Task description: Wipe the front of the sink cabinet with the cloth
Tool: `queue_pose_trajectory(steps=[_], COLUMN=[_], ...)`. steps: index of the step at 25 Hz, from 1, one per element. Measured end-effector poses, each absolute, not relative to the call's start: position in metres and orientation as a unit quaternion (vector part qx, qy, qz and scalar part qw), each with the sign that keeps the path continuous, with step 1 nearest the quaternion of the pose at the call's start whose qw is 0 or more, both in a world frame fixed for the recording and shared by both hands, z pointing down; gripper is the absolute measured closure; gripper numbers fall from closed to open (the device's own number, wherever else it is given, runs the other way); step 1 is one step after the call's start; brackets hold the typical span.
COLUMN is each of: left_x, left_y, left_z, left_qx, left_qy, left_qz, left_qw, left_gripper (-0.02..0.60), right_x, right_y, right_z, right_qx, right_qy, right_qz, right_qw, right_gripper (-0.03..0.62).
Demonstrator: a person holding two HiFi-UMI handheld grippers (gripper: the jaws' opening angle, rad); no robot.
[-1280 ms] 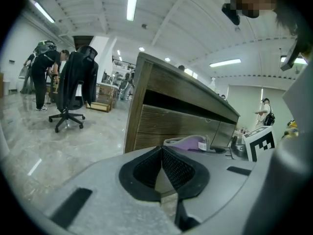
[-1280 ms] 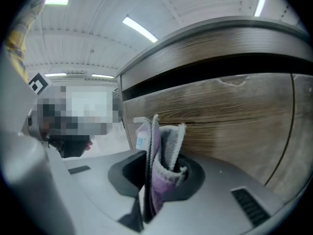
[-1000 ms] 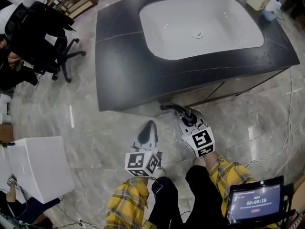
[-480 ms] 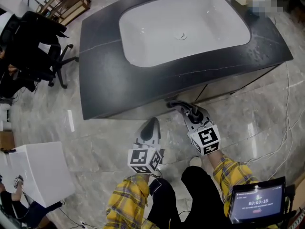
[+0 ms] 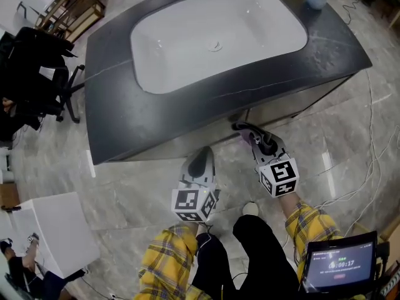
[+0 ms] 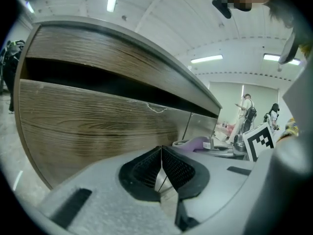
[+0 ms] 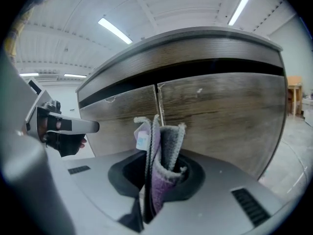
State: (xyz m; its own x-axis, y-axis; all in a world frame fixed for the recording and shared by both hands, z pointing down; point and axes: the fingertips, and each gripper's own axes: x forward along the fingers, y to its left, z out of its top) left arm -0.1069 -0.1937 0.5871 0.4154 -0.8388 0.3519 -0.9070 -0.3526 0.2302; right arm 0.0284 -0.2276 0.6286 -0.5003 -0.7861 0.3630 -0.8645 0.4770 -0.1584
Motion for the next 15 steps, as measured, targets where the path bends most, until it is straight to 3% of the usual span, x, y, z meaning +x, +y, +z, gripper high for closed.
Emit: queue_pose_trajectory(steps=[6, 15], left_x=[-0.107, -0.152], left_y=[-0.184, -0.162], left_z=[0.584, 0.568], left_qx=[0.811, 0.806], left_qy=[-0.543, -0.549], left_qz=[0.087, 0.088], left_qw=[0.202, 0.202], left_gripper=[0.574, 0.574], right_x=[0.038, -0.037], right_y=[-0.207, -0.165], right_z=[0.622, 0.604], right_qx=[0.497, 0.443], right_qy=[-0.842, -0.872], right_qz=[0.17, 0.181], right_qw=[0.122, 0.107], right_gripper=[0.551, 0.549])
